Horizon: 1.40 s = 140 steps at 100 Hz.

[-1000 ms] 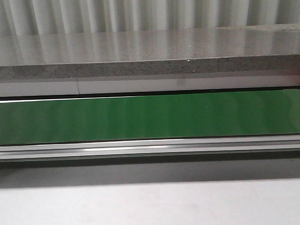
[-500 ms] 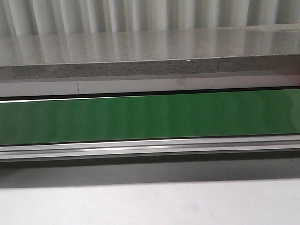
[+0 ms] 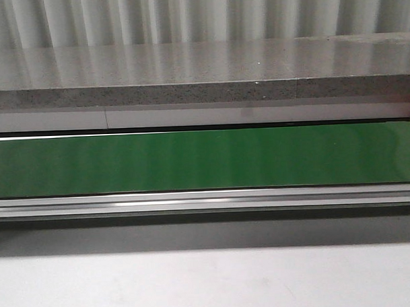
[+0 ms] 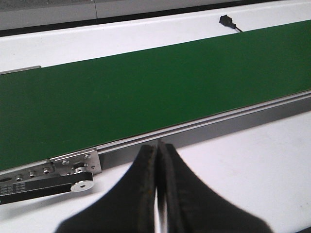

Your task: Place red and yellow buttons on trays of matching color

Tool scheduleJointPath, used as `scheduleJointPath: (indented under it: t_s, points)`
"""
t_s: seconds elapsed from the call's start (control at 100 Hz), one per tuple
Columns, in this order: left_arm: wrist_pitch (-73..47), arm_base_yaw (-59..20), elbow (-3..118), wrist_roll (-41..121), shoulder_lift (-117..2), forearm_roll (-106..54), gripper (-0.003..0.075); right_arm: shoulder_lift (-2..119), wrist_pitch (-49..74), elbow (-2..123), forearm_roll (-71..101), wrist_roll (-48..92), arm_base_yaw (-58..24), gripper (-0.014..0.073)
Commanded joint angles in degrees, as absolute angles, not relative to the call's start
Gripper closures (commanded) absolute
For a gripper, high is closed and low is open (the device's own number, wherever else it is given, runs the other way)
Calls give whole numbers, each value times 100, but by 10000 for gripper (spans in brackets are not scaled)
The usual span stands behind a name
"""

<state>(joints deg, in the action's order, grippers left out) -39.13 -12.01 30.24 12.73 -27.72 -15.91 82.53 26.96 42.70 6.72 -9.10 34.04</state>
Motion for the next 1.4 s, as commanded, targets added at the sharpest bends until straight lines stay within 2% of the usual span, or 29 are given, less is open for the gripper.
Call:
scheduleJointPath:
  t_s: [0.0,0.14,0.21,0.38,0.46,0.97,1.18,1.39]
  points:
    - [-3564,-1258,3170,1290,-2808,-1737,740,7813,2521,4405,676,-830,3423,115]
    - [-3564,-1258,3170,1290,-2808,-1737,740,7279,2516,4405,676,-635,3309,202]
    - [-3564,-1258,3170,1290,-2808,-1737,740,7022,2510,4405,676,-570,3115,283]
    - [-3564,-1258,3170,1290,-2808,-1737,740,6507,2718,4405,676,-285,2527,569]
    - [-3564,-1258,3170,1290,-2808,-1737,740,6315,2805,4405,676,-264,2177,669]
    - [-3564,-1258,3170,1290,-2808,-1737,740,4773,3197,4398,676,370,74,661]
    - [-3564,-1258,3170,1290,-2808,-1737,740,4060,3678,4397,676,591,-350,661]
    - [-3564,-1258,3170,1290,-2808,-1737,740,3368,3736,4040,700,740,-430,661]
